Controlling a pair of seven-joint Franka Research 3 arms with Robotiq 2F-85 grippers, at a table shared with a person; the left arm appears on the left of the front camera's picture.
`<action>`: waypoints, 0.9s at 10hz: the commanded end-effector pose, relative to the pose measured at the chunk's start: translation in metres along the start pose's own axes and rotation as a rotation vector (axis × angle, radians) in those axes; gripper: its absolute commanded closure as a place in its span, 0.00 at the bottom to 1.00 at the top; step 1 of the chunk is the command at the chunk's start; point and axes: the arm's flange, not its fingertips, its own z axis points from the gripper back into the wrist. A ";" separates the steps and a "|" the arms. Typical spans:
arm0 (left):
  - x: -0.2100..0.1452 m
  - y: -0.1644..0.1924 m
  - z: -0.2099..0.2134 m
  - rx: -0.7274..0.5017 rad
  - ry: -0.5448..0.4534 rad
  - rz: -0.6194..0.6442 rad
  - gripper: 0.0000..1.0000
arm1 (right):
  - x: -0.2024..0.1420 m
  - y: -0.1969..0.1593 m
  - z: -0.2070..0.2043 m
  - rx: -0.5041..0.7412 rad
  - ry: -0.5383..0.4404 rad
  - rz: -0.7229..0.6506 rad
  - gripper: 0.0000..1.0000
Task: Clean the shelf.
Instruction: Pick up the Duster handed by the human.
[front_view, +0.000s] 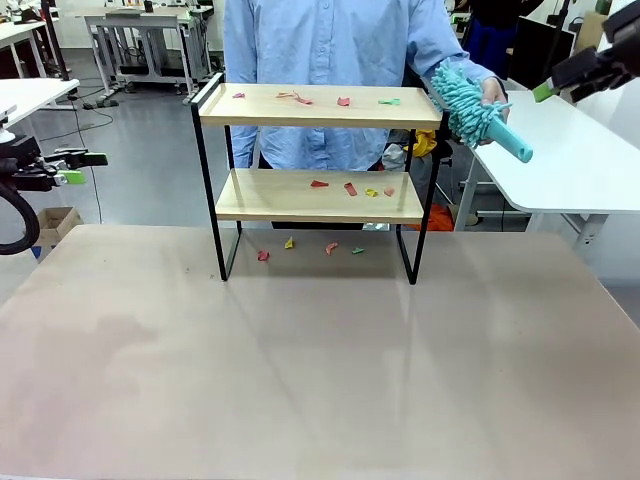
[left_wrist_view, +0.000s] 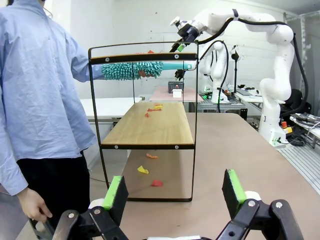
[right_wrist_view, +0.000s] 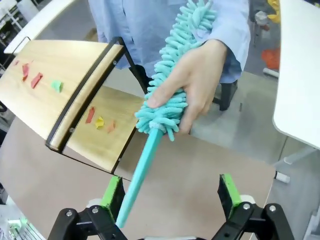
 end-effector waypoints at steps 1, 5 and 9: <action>0.003 -0.001 0.000 0.000 -0.001 -0.009 0.00 | 0.013 0.042 0.011 -0.083 0.095 -0.051 0.00; 0.003 -0.001 0.000 0.000 -0.001 -0.009 0.00 | 0.013 0.087 -0.010 -0.207 0.123 -0.082 0.00; 0.003 -0.001 0.000 0.000 -0.001 -0.009 0.00 | -0.007 0.086 -0.032 -0.218 0.180 -0.101 0.00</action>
